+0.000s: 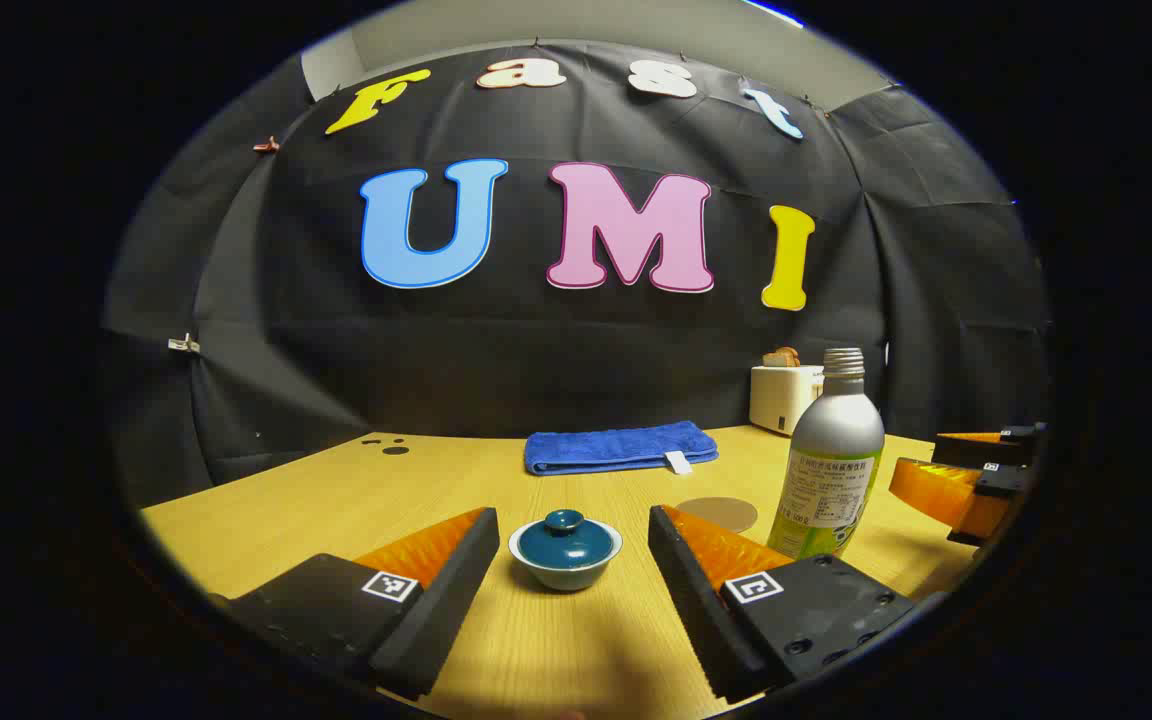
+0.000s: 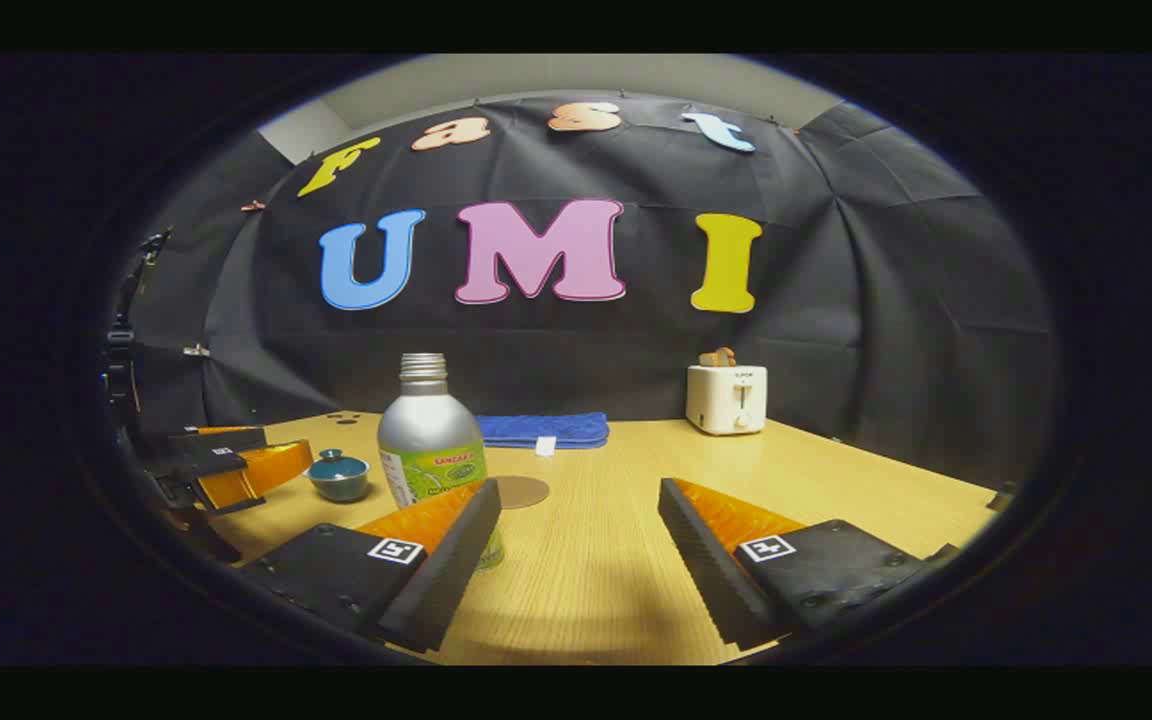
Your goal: Open the teacup lid with one hand, grasp the water bottle and pour water into the teacup with the other hand; after pouring, place the water bottle on the coaster and then close the teacup lid.
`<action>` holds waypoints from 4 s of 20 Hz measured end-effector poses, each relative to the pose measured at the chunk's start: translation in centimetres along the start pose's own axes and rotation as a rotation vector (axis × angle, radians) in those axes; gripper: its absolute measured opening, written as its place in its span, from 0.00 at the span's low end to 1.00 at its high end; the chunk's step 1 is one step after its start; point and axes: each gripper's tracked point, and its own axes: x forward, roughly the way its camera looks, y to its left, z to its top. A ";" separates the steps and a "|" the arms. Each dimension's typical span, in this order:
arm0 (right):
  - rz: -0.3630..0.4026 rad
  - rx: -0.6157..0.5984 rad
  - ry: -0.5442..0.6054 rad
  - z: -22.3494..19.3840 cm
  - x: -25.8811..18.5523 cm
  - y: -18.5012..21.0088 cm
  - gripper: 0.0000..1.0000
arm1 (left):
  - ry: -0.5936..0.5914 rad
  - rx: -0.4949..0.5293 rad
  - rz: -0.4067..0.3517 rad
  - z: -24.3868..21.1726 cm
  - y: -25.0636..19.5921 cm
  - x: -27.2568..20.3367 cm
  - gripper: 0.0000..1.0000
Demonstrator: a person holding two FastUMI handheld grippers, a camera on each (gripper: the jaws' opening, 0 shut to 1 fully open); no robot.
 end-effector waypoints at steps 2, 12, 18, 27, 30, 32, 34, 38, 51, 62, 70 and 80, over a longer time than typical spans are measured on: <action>0.004 0.001 -0.001 0.0 0.1 0.0 0.98 | 0.000 -0.001 -0.008 -0.1 -0.1 0.0 0.96; 0.005 0.000 -0.002 -0.1 0.1 0.0 0.98 | -0.001 -0.002 0.015 -0.2 0.3 0.0 0.95; 0.021 0.001 -0.001 -0.1 0.1 0.3 0.98 | 0.001 -0.003 0.034 -0.3 0.5 0.0 0.96; 0.044 0.002 -0.001 -0.1 0.2 0.7 0.98 | 0.014 -0.003 0.013 -0.6 1.6 1.4 0.95; 0.045 0.003 0.000 -0.1 0.1 0.7 0.98 | 0.057 0.000 0.008 -1.2 1.9 2.7 0.96; 0.049 0.002 0.000 -0.1 0.1 0.8 0.98 | 0.070 0.014 -0.002 -1.3 1.7 3.4 0.96; 0.052 0.003 -0.001 -0.1 0.1 0.8 0.98 | 0.089 0.024 -0.007 -1.6 1.7 4.1 0.96; 0.064 0.003 0.000 -0.2 0.1 1.1 0.98 | 0.140 0.044 -0.039 -2.3 1.2 5.8 0.96; 0.075 0.003 0.001 -0.1 0.0 1.2 0.98 | 0.232 0.095 -0.053 -3.6 0.7 8.9 0.66; 0.268 0.008 0.004 -0.2 -1.4 4.6 0.98 | 0.148 0.031 -0.014 -2.2 1.8 8.1 0.31; 0.281 0.007 0.008 -0.2 -1.3 5.6 0.98 | 0.002 -0.006 0.014 -0.4 2.8 5.4 0.31; 0.232 0.005 0.008 -0.5 1.0 8.0 0.94 | -0.005 -0.005 -0.001 -0.4 4.8 2.7 0.31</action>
